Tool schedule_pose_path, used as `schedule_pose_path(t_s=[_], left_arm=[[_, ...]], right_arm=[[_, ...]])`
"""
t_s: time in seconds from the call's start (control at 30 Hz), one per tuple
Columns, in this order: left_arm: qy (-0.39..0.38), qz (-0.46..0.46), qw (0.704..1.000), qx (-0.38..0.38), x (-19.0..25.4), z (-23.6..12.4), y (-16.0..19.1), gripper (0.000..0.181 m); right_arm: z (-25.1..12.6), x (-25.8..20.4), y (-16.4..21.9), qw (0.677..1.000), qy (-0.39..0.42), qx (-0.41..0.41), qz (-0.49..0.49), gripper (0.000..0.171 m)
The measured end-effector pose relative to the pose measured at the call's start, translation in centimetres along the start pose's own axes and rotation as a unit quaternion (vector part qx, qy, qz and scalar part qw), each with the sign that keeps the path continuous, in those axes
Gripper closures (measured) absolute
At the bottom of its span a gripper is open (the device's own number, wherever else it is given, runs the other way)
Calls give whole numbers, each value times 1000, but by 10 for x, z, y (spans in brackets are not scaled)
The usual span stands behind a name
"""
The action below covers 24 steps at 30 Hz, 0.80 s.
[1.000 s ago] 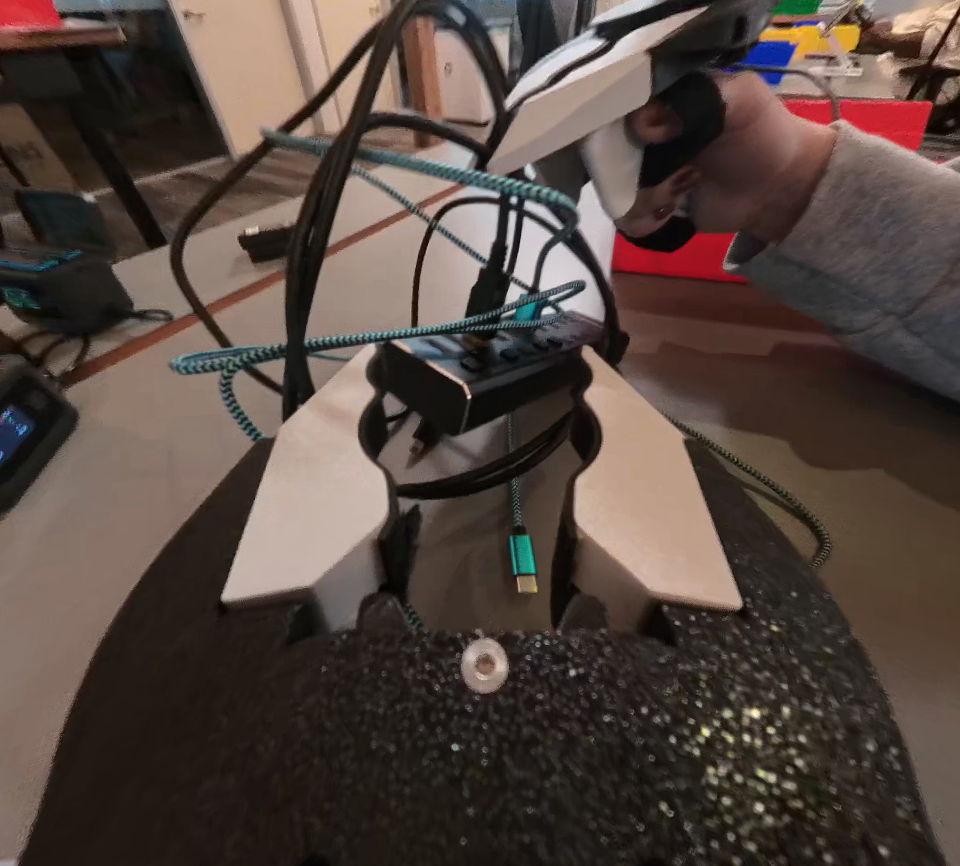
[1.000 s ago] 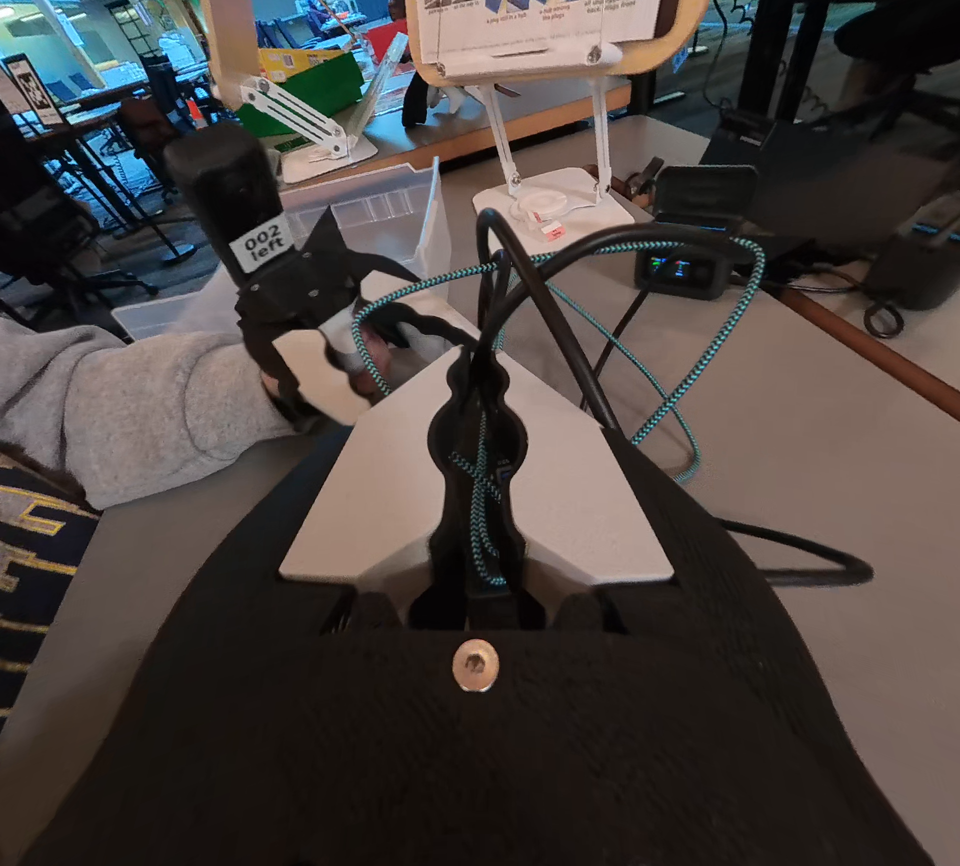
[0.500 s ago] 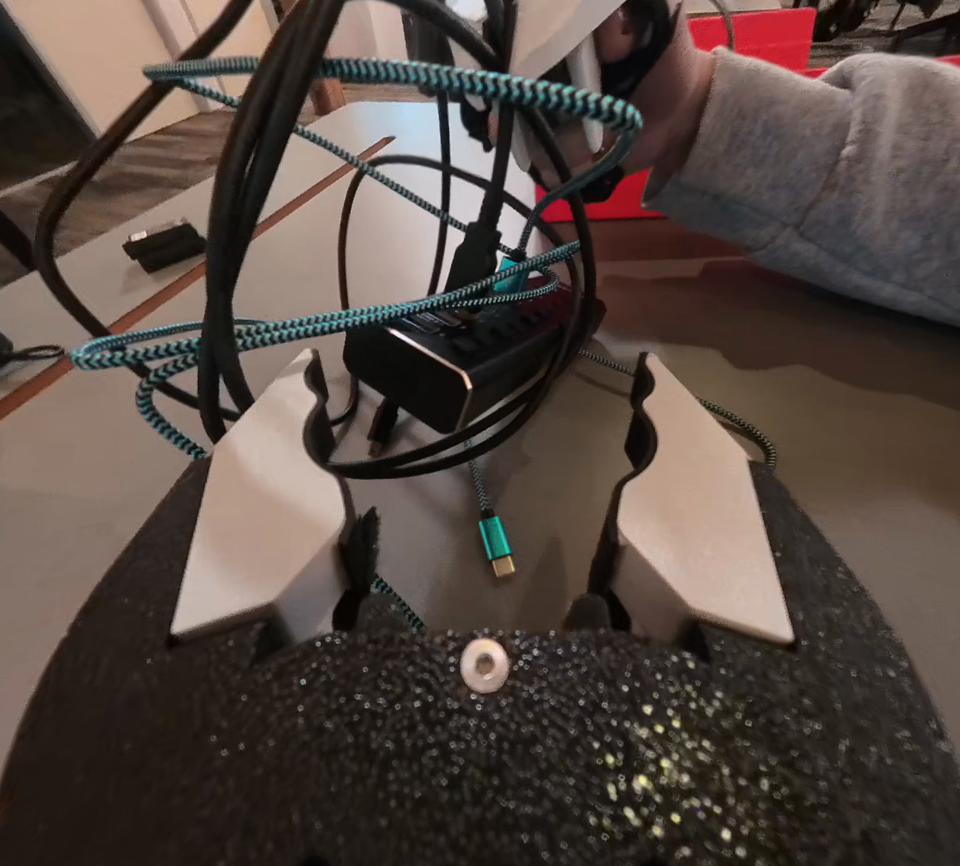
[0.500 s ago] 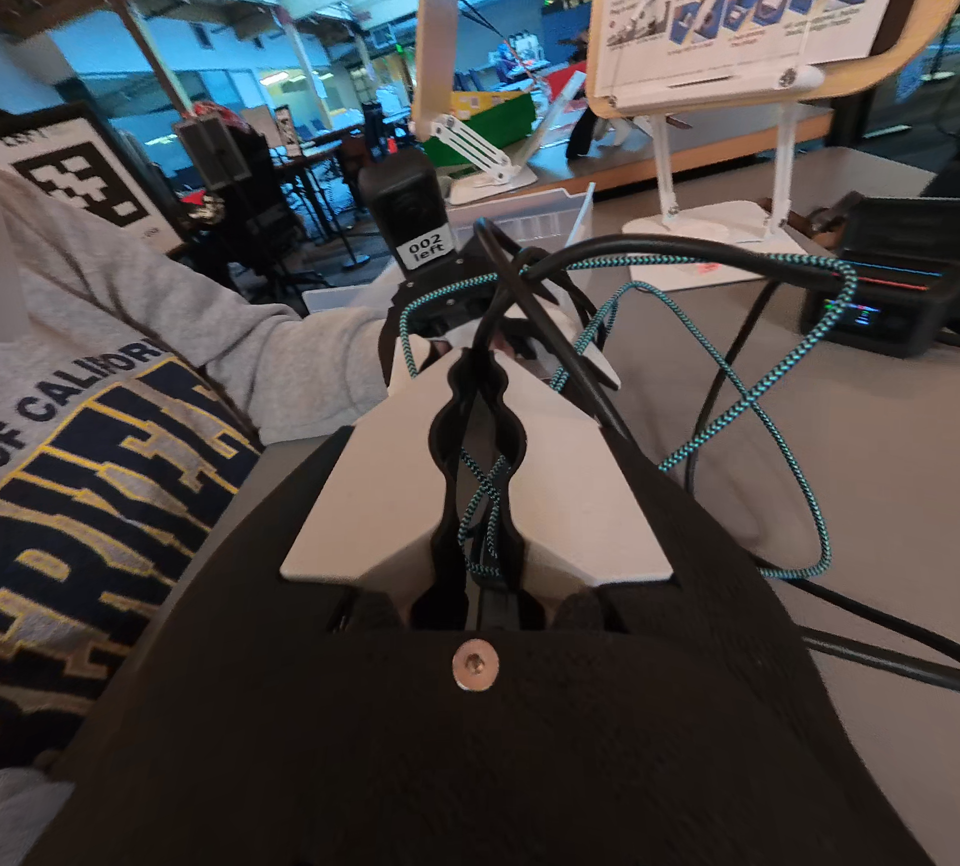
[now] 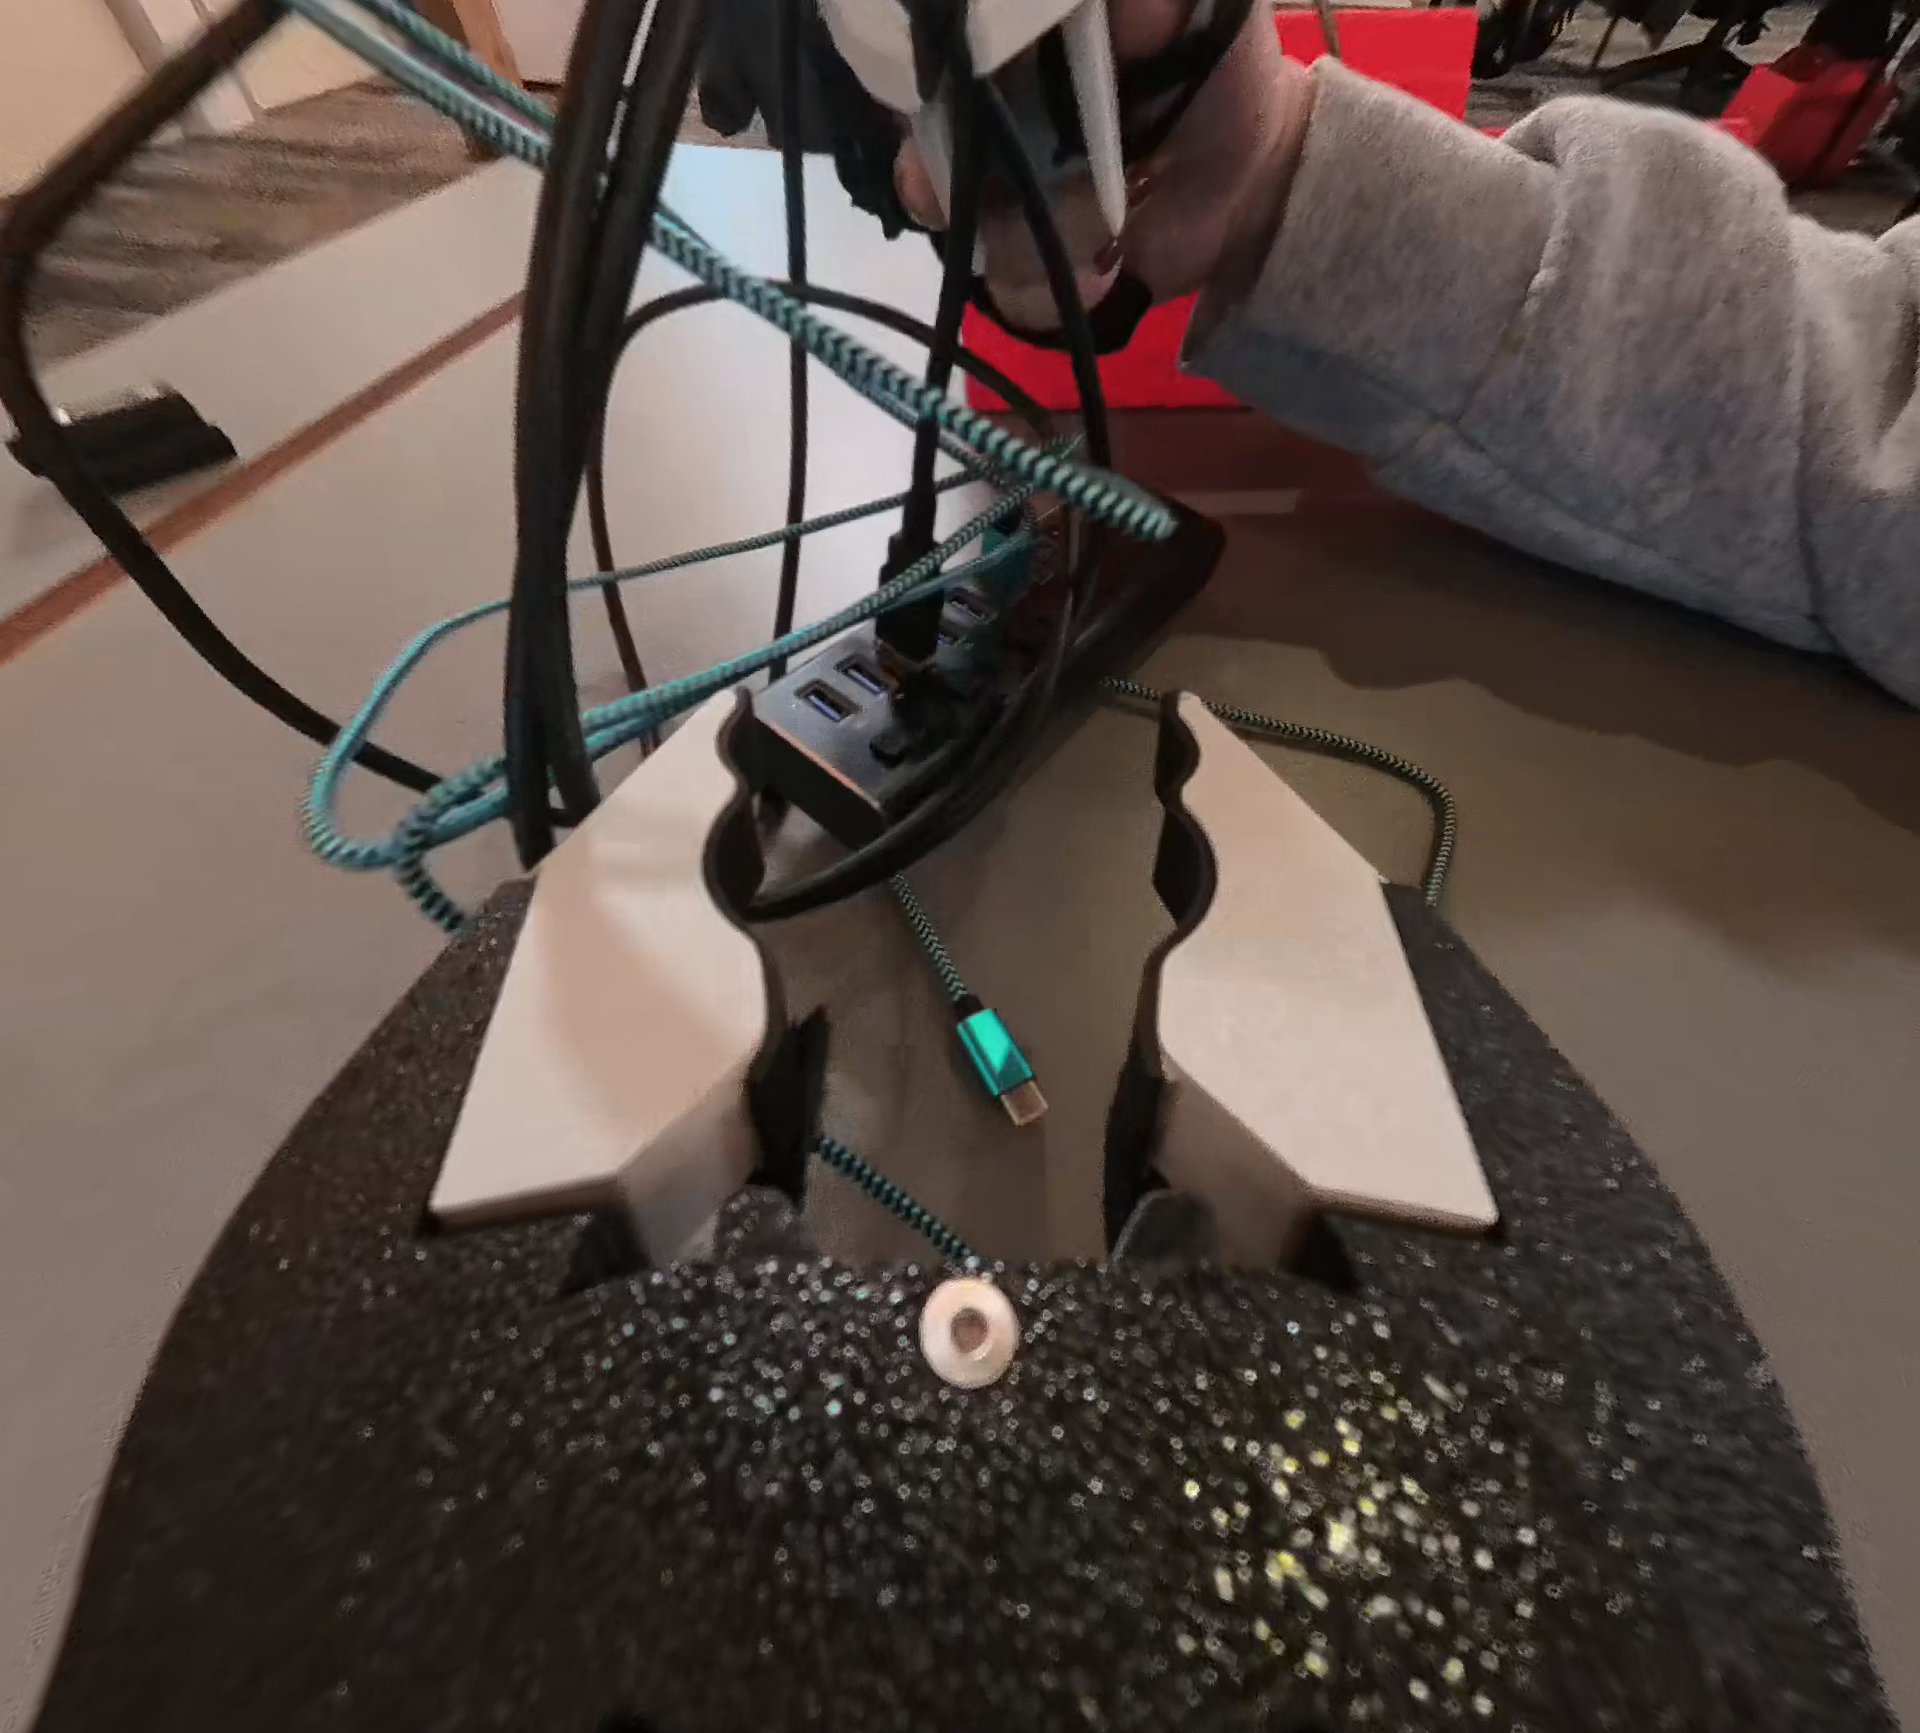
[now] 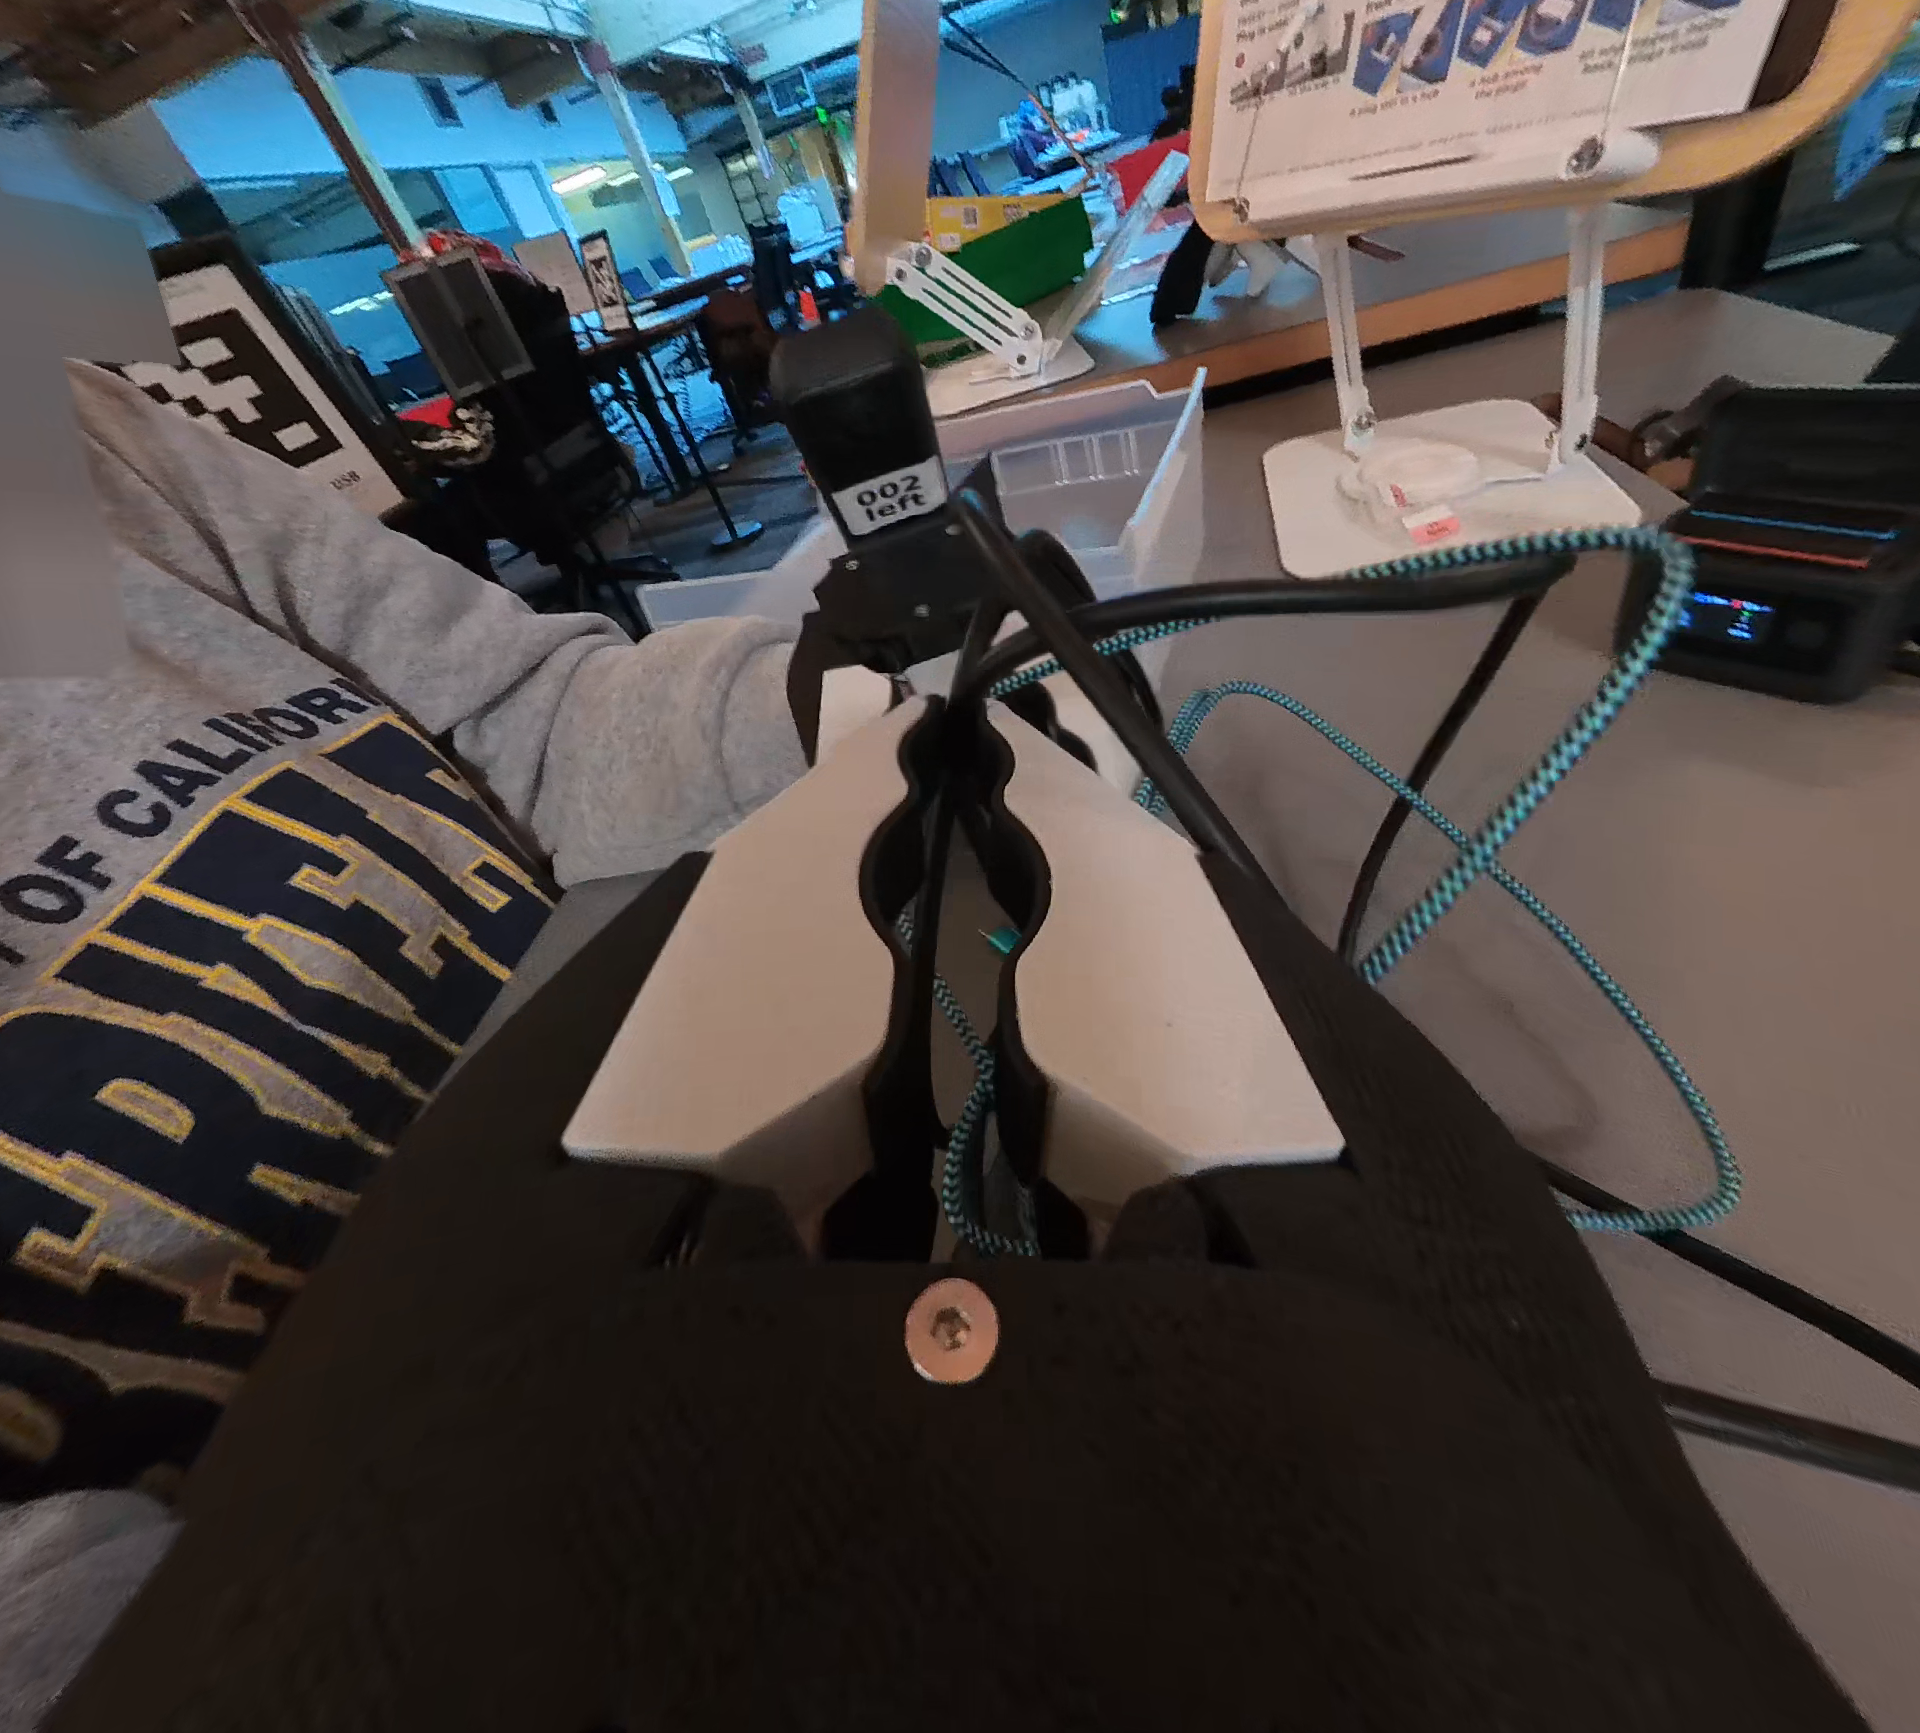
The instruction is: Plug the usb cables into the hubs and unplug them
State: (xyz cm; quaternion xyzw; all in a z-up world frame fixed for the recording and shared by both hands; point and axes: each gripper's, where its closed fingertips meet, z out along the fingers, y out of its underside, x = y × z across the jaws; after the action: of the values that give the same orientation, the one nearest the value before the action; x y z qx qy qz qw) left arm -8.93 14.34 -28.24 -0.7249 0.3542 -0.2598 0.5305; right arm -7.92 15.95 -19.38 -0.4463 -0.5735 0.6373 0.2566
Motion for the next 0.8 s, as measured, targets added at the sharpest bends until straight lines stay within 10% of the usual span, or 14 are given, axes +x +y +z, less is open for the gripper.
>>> schedule_pose_path(t_s=[0.03, 0.17, 0.43, 0.6, 0.8], left_arm=[[5, -6, 1000, -4, 1, 1, 2, 110], [74, 8, 997, -19, 21, -3, 5, 174], [17, 139, 984, 109, 28, -32, -42, 181], [-151, 106, 963, 199, -12, -59, -80, 115], [-152, 106, 983, 10, -19, -5, -38, 58]], right_arm=[[2, 3, 2, 1000, 8, -5, -1, 171], [8, 11, 6, 999, 41, -30, 0, 169], [-1, 1, 16, 976, 134, -170, 4, 131], [-25, -10, 10, 950, 215, -225, -30, 133], [-47, -7, 16, 917, 289, -274, -28, 131]])
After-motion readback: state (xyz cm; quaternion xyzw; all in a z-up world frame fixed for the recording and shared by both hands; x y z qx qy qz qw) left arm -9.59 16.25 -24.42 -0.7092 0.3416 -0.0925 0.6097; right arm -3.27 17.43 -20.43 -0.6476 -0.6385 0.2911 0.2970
